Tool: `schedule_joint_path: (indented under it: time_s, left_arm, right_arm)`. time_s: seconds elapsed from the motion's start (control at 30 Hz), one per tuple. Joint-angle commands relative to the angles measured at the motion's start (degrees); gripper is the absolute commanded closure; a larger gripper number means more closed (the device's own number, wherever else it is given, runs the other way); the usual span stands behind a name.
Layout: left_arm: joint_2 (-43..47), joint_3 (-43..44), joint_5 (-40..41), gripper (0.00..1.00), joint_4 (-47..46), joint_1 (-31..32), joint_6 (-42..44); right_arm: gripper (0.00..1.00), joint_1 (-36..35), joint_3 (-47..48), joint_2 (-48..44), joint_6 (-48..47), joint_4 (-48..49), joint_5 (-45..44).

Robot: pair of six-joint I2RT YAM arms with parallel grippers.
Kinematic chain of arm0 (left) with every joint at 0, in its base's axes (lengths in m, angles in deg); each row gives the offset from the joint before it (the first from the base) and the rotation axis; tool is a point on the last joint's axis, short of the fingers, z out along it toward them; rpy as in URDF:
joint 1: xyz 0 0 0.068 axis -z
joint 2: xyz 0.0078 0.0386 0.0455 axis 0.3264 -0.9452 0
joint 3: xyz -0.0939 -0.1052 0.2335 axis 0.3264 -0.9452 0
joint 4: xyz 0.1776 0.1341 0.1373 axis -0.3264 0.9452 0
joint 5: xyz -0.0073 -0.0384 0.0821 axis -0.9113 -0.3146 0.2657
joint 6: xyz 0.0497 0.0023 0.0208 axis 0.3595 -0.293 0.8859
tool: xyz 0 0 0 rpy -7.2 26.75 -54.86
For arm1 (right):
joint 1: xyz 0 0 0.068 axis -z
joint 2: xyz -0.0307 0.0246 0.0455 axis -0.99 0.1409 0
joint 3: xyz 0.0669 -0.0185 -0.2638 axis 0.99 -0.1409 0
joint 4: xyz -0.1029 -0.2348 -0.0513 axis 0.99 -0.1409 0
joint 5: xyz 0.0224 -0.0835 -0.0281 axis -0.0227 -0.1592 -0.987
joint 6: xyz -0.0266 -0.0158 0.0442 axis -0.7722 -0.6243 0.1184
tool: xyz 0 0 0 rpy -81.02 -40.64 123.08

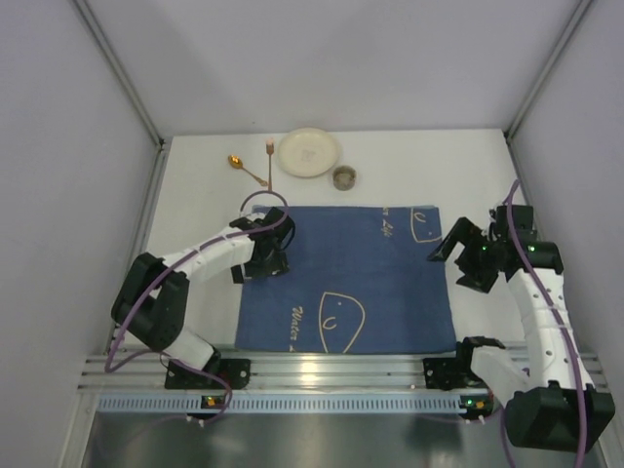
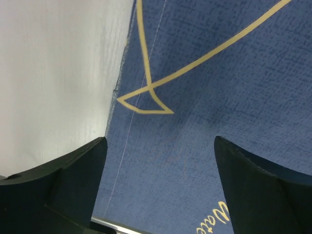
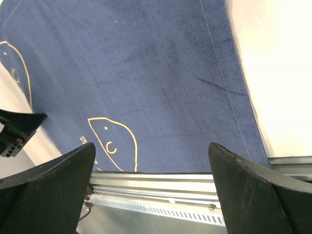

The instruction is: Set the dinner table for one person

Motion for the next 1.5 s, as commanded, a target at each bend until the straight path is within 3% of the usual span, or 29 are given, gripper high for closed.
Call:
schedule_joint_path:
  time_s: [0.0, 0.23, 0.5, 0.7, 1.07, 1.47]
  left_arm:
    - [3.27, 0.45, 1.53, 0.02, 3.02, 0.05, -2.69]
    - [3.11, 6.51, 1.45, 0.02, -0.13, 0.05, 1.59]
    - [-11.37, 19.52, -5.14, 0.04, -4.88, 0.05, 6.18]
    - [-20.53, 24.27, -9.98, 0.05, -7.34, -0.03, 3.64]
    - [-23.00, 18.91, -11.75, 0.05, -9.81, -5.83, 3.71]
    - [-29.06, 29.55, -8.05, 0.05, -6.99, -6.01, 12.42]
  right_arm:
    - [0.00, -0.84, -0.72, 3.04, -1.80, 2.73, -0.21]
    - [0.00, -0.84, 2.52, 16.21, -5.84, 6.67, -1.25]
    - [0.00, -0.75, 6.21, 34.23, -8.48, 14.40, -1.09]
    - [0.03, -0.75, 9.37, 44.35, -8.48, 17.67, 0.85]
    - [0.06, -0.84, 16.41, 53.76, -8.74, 18.02, -0.73]
    - [0.07, -2.16, 10.18, 51.31, -5.67, 17.85, -0.91]
